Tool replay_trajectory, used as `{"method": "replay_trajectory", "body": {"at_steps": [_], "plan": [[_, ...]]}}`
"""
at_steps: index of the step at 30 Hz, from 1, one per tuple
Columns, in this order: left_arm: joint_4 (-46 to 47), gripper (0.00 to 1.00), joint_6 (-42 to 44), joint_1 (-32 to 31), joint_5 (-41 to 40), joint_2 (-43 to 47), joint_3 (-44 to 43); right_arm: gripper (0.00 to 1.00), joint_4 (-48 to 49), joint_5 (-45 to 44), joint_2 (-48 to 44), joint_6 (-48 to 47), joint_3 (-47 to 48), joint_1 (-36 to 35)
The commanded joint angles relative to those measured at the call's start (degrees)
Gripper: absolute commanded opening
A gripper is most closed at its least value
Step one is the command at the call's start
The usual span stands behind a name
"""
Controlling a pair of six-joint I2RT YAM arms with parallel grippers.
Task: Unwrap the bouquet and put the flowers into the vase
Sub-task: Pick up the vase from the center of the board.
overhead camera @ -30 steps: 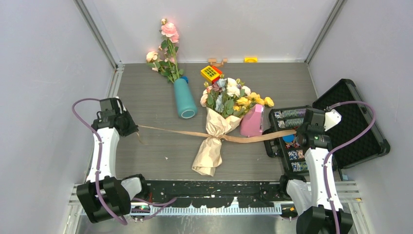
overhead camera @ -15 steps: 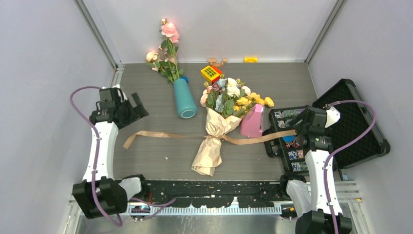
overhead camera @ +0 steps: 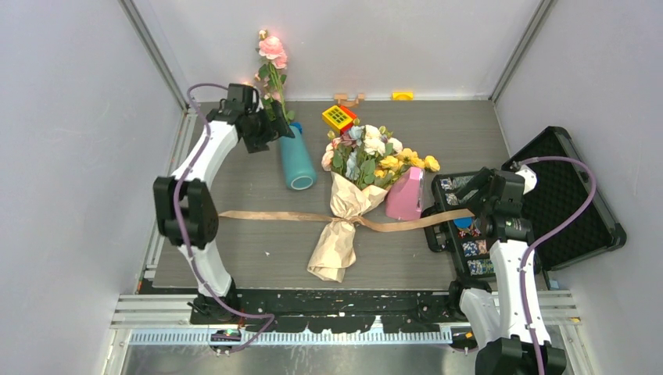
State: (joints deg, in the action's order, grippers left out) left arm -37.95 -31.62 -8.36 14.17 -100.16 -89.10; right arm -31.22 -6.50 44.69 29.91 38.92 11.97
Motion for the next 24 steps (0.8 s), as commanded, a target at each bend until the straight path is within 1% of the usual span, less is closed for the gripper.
{"method": "replay_trajectory", "body": {"at_steps": [1,5,10,17,24], "plan": [[-0.9,1.00,-1.3,-1.3,-0.7,-9.9,-12.2,0.83,3.1,1.8,0.9,-1.2,1.2,-0.6],[-4.0,1.00,-0.6,-1.6,-2.4,-18.6,-21.3,0.83,3.4,1.8,0.9,-1.3,0.9,-1.3],[-7.5,1.00,0.2,-1.6,-5.4,-25.9,-29.0,0.83,3.6,1.3,0.9,-1.4,0.3,-2.0],[-10.6,1.00,1.8,-1.7,-8.8,-30.8,-33.6,0.83,4.6,1.1,1.5,-1.4,-0.4,-2.9],[-11.6,1.00,2.4,-2.0,-9.4,-34.7,-35.5,0.83,4.9,1.0,1.6,-1.5,-0.9,-3.2]]}}
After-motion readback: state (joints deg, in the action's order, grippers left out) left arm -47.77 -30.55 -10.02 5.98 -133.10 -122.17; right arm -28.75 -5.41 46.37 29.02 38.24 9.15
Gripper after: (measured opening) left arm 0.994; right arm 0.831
